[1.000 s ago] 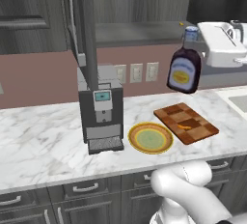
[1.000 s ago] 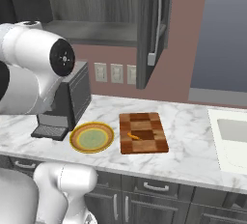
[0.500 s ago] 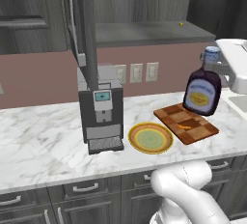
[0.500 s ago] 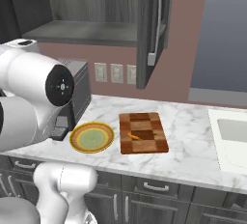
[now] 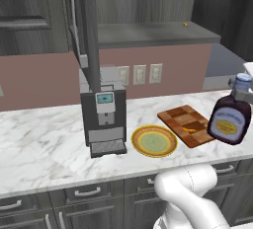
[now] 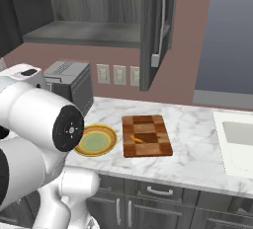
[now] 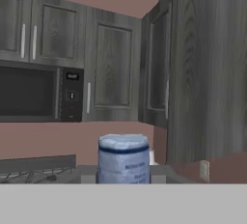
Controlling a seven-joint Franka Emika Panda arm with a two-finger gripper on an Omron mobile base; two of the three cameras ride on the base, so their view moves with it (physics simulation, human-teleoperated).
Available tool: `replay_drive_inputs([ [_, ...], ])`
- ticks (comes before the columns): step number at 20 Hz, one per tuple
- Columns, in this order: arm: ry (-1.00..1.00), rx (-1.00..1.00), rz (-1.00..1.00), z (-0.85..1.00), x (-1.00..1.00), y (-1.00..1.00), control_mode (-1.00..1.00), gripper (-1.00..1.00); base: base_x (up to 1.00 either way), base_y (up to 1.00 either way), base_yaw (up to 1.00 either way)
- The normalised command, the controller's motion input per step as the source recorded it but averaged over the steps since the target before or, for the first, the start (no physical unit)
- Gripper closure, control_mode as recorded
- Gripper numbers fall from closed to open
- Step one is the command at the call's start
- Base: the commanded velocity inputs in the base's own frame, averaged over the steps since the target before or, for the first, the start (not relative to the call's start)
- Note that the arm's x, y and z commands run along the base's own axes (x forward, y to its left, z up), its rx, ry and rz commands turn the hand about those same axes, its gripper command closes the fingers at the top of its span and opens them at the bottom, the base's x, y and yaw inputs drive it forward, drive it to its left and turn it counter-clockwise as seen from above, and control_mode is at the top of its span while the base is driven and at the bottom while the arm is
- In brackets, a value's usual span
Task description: Pick the shrimp from the plate and place it on the cutting board. Then pick the condiment bottle from the cabinet and place it next to the cutting board.
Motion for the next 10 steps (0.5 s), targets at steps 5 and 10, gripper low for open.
replay_drive_inputs([
  [5,0.00,0.00,0.00,-0.23,-0.37,-0.35,-1.00,1.00,0.00,0.00,0.00],
  [10,0.00,0.00,0.00,-0.27,-0.31,-0.37,-1.00,1.00,0.00,0.00,0.00],
])
